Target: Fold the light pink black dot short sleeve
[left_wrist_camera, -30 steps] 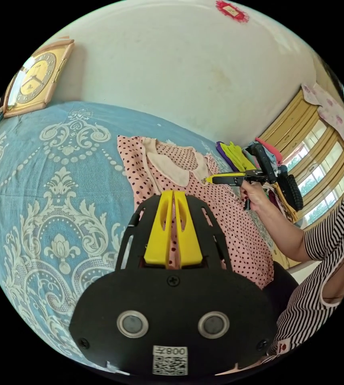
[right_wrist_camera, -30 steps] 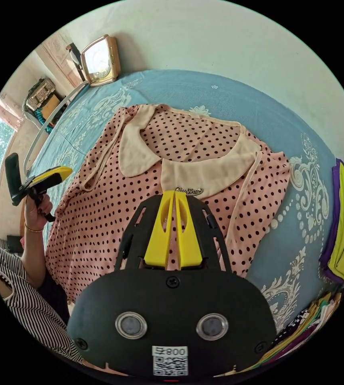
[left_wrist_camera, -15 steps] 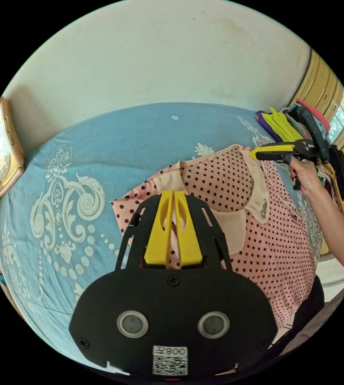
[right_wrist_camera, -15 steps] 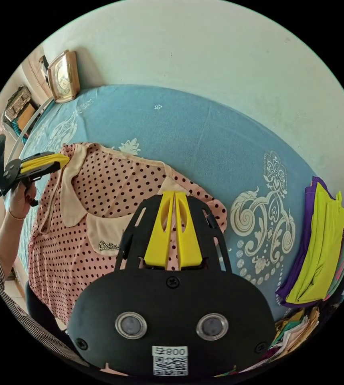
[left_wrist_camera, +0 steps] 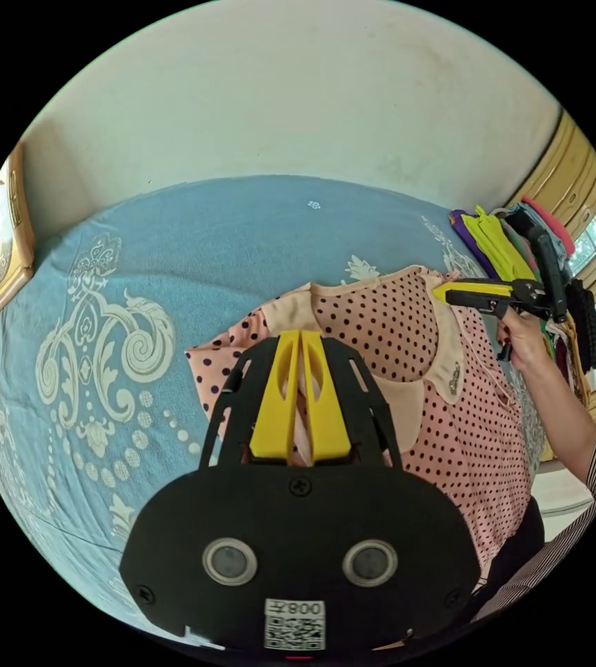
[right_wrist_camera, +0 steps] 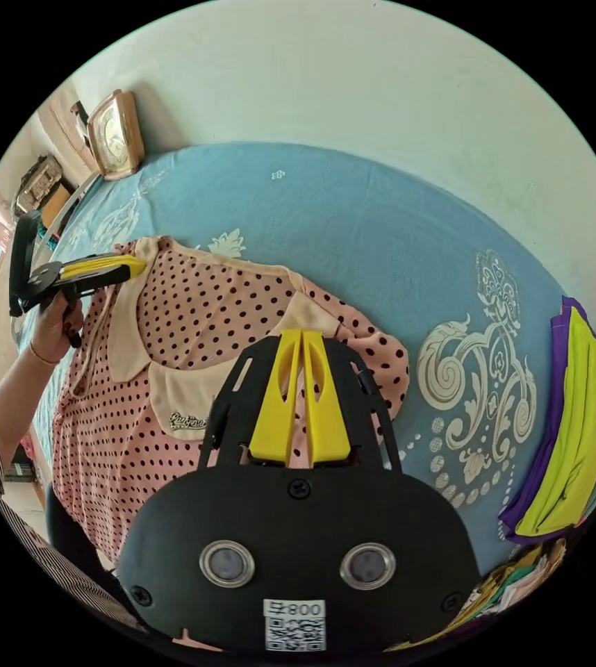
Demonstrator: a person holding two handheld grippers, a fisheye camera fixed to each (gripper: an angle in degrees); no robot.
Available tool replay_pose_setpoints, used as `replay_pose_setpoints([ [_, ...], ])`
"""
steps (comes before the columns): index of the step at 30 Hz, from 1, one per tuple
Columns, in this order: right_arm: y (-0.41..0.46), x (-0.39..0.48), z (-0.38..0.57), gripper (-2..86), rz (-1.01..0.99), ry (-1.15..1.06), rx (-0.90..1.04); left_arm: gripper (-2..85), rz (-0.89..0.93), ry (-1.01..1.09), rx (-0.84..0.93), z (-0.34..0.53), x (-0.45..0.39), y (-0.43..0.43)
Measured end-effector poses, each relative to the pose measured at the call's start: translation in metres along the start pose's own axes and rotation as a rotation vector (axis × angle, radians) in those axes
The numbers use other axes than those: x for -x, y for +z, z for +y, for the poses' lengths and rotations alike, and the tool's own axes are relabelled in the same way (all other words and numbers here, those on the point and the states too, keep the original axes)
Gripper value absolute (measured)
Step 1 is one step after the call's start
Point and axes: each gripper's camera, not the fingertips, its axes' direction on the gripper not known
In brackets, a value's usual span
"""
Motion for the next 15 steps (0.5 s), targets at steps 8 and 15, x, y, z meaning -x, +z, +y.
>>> replay_pose_setpoints([
  [8, -0.027, 0.052, 0.055, 0.1, -0.065, -0.096, 0.027, 0.1, 0.023, 0.077, 0.127, 0.046, -0.039, -0.012],
  [15, -0.064, 0.08, 0.08, 0.1, -0.08, -0.127, 0.021, 0.1, 0.078, 0.105, 0.101, 0.064, -0.07, -0.035],
])
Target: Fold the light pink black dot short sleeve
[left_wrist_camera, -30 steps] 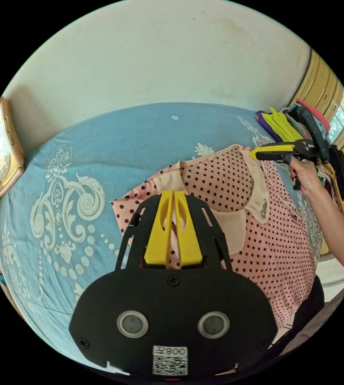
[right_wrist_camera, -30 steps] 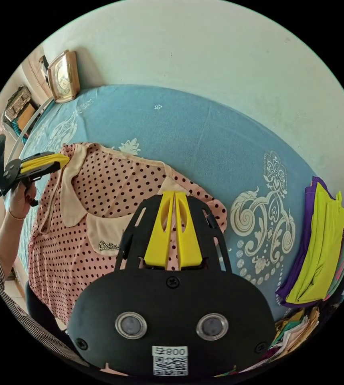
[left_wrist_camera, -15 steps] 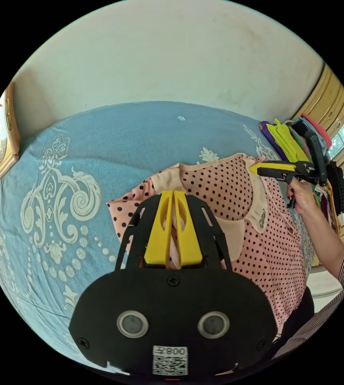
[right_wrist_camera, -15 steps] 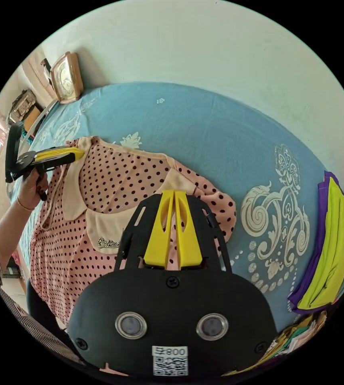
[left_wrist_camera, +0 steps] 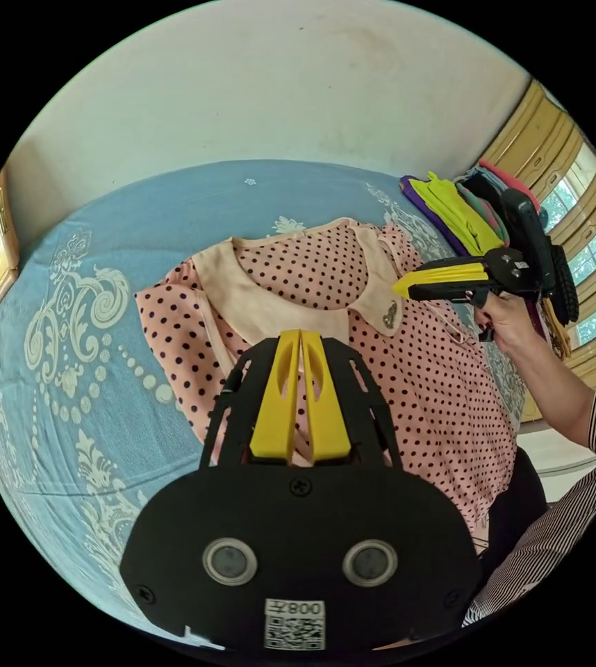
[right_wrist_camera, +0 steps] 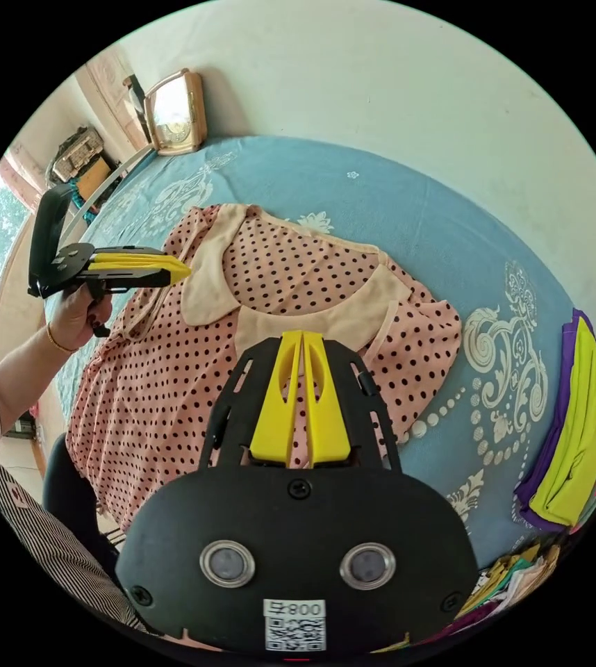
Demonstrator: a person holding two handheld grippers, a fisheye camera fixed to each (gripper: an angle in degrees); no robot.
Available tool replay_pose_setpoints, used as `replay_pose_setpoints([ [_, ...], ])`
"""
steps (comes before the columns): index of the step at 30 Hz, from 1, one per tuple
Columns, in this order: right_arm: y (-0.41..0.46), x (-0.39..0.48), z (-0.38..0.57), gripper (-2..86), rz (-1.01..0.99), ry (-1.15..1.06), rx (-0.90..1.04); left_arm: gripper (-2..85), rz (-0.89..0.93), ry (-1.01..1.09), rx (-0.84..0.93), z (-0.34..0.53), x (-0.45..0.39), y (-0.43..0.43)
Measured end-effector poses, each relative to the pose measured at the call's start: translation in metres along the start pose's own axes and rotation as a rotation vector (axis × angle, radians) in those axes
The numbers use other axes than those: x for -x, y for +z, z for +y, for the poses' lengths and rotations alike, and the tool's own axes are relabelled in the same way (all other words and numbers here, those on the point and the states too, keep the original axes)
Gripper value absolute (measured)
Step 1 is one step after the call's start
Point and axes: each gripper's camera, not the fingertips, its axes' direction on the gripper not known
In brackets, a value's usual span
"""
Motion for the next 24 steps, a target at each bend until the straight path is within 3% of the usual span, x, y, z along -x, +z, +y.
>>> replay_pose_setpoints([
  [1, 0.007, 0.01, 0.006, 0.1, -0.012, -0.022, 0.039, 0.1, 0.012, 0.012, 0.08, 0.002, -0.005, 0.014],
  [2, 0.021, 0.016, 0.012, 0.1, 0.012, -0.032, 0.101, 0.1, -0.002, 0.013, 0.035, 0.009, -0.007, 0.011],
  [10, -0.061, 0.035, 0.062, 0.1, -0.048, 0.002, -0.041, 0.2, 0.022, -0.075, -0.107, 0.093, -0.026, -0.085],
  [15, -0.119, 0.08, 0.183, 0.1, 0.032, 0.018, -0.008, 0.2, -0.029, -0.125, 0.003, 0.205, -0.063, -0.119],
  [17, -0.126, 0.101, 0.258, 0.1, 0.041, 0.065, 0.088, 0.2, -0.055, -0.155, 0.088, 0.253, -0.081, -0.115],
  [20, -0.114, 0.121, 0.333, 0.1, 0.078, 0.135, 0.215, 0.3, -0.046, -0.207, 0.271, 0.285, -0.087, -0.082],
  [24, -0.103, 0.124, 0.373, 0.2, 0.051, 0.218, 0.216, 0.2, -0.052, -0.245, 0.27, 0.298, -0.088, -0.082],
])
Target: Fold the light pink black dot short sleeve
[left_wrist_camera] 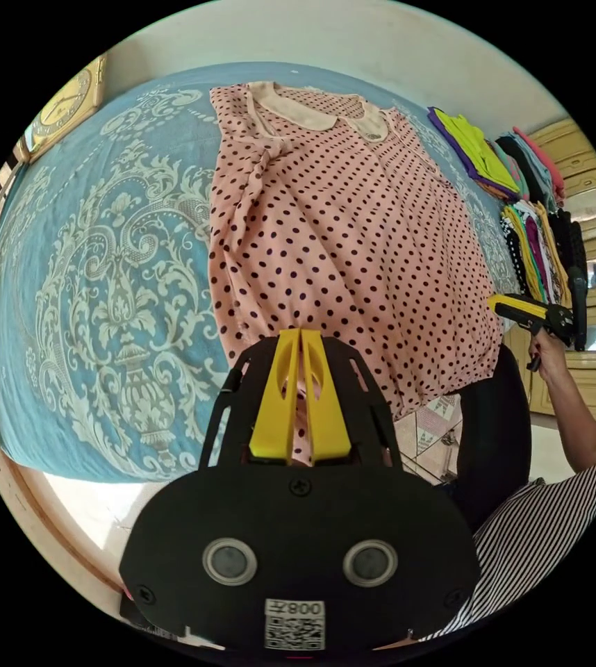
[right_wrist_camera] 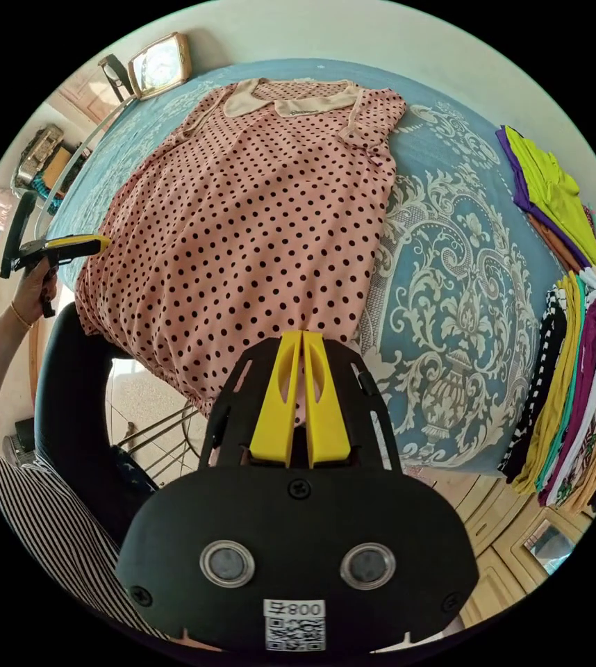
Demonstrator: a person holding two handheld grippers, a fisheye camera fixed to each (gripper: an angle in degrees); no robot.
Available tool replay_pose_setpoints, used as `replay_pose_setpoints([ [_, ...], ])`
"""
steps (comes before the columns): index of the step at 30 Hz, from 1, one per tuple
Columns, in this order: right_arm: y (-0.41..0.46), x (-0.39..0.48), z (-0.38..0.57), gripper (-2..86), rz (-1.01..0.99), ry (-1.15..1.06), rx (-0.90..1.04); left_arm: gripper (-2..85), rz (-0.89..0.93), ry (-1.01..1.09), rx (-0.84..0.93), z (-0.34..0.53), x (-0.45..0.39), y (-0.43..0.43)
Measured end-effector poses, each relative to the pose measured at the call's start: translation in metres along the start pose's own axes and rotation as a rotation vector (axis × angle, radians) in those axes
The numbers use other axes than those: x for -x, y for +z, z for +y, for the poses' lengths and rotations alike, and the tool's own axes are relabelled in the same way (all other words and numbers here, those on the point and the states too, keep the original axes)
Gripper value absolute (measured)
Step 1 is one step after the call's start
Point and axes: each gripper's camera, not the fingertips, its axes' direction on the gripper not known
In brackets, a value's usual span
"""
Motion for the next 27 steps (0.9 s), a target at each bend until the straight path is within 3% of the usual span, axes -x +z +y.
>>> replay_pose_setpoints([
  [4, -0.003, -0.002, 0.012, 0.2, 0.012, -0.008, 0.039, 0.2, 0.01, -0.052, 0.052, 0.011, 0.006, 0.0],
  [7, -0.006, -0.007, 0.026, 0.2, 0.01, -0.041, 0.039, 0.3, 0.117, -0.131, 0.016, 0.031, 0.019, -0.012],
  [12, -0.034, -0.038, 0.061, 0.3, -0.095, 0.042, 0.004, 0.9, 0.339, -0.186, -0.115, 0.102, 0.038, -0.04],
  [16, -0.065, -0.062, 0.132, 0.9, -0.243, 0.109, -0.138, 3.3, 0.374, -0.229, -0.099, 0.177, 0.059, -0.033],
  [20, -0.045, -0.078, 0.196, 3.7, -0.399, 0.154, -0.102, 7.8, 0.485, -0.296, -0.061, 0.22, 0.077, -0.007],
  [27, -0.014, -0.112, 0.248, 8.1, -0.533, 0.284, -0.038, 9.1, 0.453, -0.236, 0.005, 0.226, 0.074, 0.011],
])
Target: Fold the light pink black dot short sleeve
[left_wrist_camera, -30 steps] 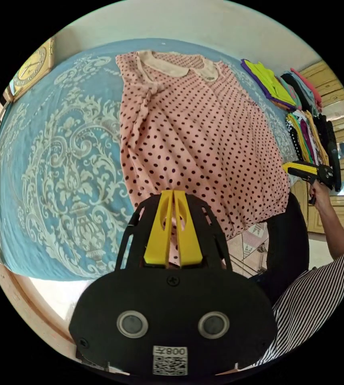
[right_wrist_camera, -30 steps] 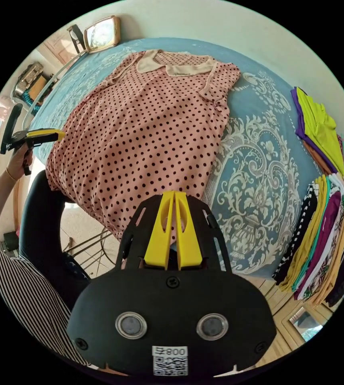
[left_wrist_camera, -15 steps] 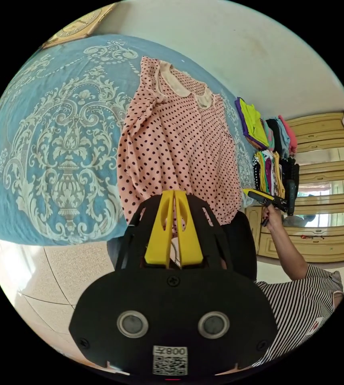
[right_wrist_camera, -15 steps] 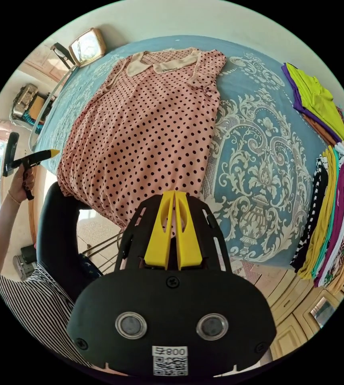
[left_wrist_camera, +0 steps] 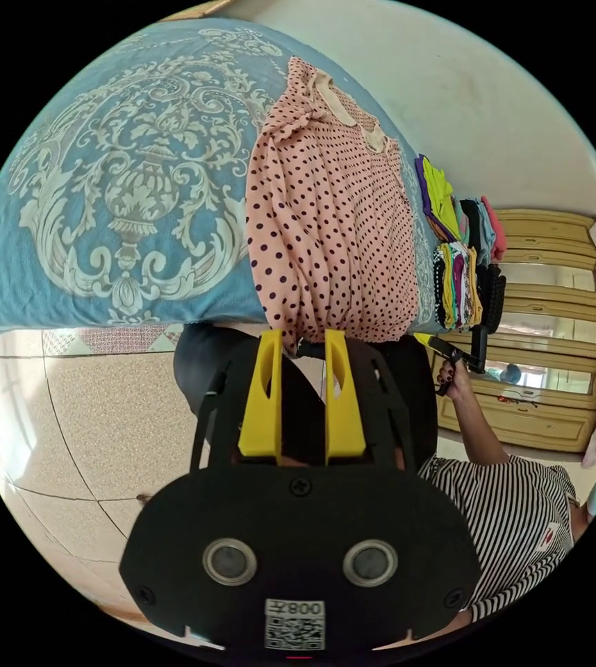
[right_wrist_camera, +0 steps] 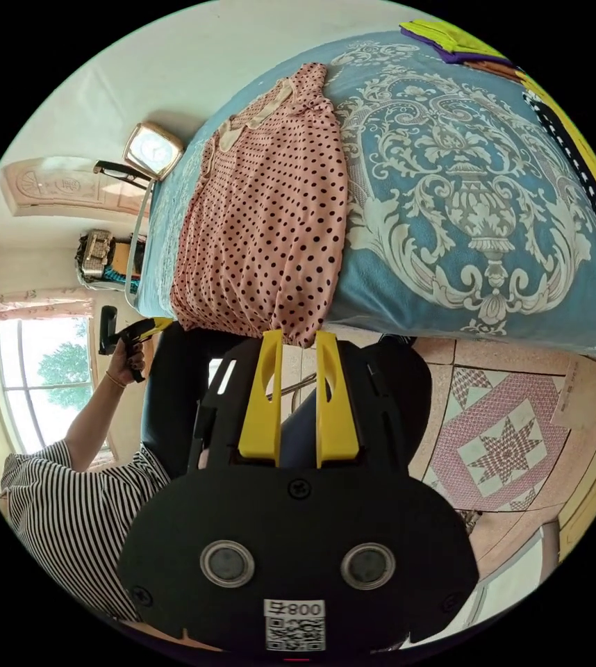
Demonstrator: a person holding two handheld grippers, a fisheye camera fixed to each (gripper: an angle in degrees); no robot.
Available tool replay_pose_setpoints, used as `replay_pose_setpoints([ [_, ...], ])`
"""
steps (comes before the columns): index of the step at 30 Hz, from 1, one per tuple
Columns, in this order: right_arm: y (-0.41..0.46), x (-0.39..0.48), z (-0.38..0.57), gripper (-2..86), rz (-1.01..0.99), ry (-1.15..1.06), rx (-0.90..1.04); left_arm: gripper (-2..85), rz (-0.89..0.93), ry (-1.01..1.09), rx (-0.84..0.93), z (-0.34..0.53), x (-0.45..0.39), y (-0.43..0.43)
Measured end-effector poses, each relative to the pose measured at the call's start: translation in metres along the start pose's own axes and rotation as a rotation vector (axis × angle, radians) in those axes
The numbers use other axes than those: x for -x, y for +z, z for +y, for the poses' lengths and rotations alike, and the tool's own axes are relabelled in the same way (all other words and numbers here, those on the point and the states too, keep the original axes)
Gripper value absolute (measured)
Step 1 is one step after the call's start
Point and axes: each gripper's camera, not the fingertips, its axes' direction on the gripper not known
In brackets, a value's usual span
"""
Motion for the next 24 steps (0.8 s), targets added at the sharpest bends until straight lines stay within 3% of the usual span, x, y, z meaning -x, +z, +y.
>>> replay_pose_setpoints([
  [15, 0.023, -0.073, 0.019, 9.0, -0.059, 0.152, 0.165, 12.0, -0.089, -0.006, 0.169, 0.02, 0.022, 0.027],
  [24, 0.019, -0.099, 0.035, 8.3, -0.12, 0.178, 0.123, 5.6, -0.105, 0.013, 0.285, 0.026, 0.031, 0.049],
])
